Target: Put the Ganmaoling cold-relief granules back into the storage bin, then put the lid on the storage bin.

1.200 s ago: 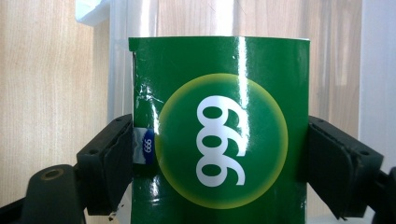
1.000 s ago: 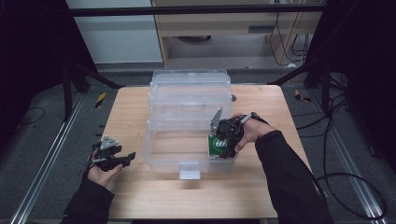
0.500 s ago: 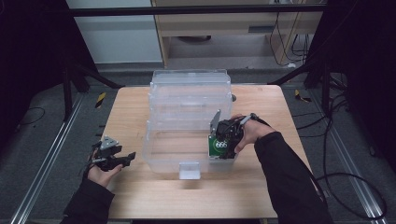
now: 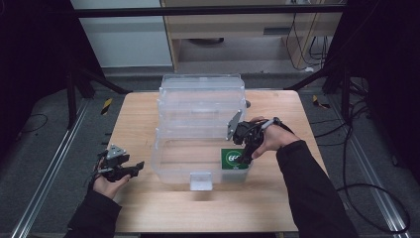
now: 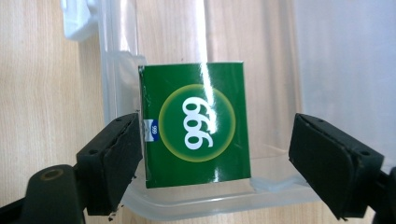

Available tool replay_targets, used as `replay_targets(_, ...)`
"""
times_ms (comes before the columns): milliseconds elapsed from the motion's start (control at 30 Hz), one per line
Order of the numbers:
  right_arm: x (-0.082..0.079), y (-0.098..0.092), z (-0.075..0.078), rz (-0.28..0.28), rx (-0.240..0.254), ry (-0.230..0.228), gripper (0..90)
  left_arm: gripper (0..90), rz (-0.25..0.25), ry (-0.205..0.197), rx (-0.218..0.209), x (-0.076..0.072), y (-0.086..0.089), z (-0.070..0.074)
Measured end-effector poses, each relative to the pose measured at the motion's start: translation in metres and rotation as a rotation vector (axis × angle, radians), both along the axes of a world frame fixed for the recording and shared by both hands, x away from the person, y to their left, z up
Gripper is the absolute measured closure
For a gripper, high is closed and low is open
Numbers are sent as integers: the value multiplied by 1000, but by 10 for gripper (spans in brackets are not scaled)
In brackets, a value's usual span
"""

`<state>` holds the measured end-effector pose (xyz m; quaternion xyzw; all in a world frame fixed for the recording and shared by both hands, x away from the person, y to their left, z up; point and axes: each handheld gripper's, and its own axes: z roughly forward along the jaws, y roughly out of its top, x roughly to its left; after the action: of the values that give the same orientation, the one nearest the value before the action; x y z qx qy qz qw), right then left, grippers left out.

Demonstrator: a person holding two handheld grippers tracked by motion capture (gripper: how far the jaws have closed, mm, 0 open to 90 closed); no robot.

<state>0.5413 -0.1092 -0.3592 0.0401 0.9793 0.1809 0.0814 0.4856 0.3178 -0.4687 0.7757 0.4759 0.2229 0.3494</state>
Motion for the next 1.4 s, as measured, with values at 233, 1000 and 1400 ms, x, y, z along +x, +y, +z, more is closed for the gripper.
replay_targets(233, -5, -8, 16, -59, 53, -49, 196, 299, 9, -12, -10, 0, 1, 2)
replay_targets(1000, -35, 13, 20, -118, 164, -77, 330, 402, 13, -44, -22, -1, 4, 7)
replay_targets(1400, -44, 31, 6, -100, 156, -16, 358, 425, 23, -78, -9, -2, 7, 11)
